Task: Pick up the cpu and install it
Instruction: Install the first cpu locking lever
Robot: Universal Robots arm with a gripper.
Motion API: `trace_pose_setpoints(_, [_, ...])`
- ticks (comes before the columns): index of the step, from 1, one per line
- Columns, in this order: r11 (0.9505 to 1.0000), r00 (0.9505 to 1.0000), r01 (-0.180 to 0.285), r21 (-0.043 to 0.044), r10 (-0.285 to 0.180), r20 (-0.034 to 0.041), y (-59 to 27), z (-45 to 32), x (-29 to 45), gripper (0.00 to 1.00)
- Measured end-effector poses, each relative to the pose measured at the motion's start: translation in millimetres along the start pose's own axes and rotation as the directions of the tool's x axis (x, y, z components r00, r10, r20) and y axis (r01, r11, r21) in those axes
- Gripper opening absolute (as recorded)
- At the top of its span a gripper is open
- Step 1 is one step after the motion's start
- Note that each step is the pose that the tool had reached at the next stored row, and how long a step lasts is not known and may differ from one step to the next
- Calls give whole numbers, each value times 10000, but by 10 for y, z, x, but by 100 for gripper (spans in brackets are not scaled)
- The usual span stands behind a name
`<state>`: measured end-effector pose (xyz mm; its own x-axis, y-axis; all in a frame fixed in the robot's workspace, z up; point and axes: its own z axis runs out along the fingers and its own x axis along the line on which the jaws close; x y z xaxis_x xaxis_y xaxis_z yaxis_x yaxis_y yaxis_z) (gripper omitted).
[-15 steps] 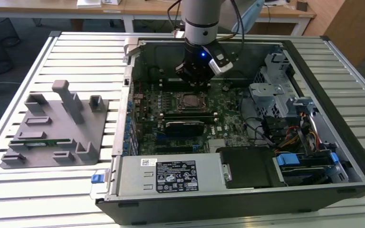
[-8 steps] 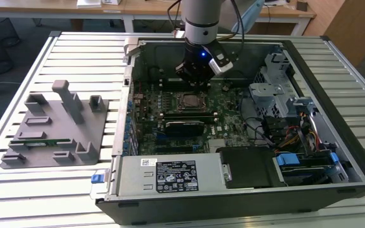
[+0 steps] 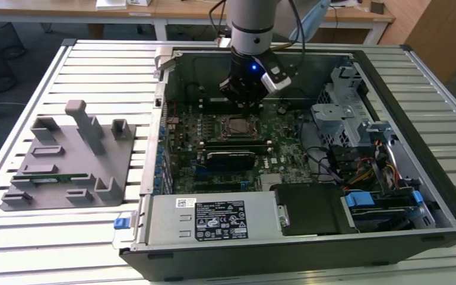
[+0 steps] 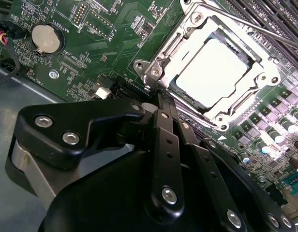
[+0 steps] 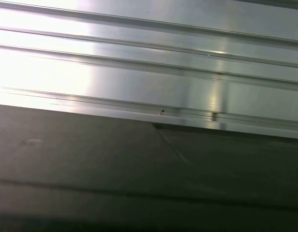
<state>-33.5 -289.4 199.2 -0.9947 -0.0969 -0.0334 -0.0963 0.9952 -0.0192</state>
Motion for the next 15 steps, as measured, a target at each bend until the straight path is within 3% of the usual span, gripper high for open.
trace_pose_setpoints(8, [9996, 10000, 11, 287, -10, -54, -1, 26, -8, 11])
trace_pose_setpoints(12, [9995, 10000, 12, 307, -10, -74, -1, 33, -14, 11])
trace_pose_setpoints(15, [9997, 10000, 12, 245, -10, -70, -1, 34, -15, 11])
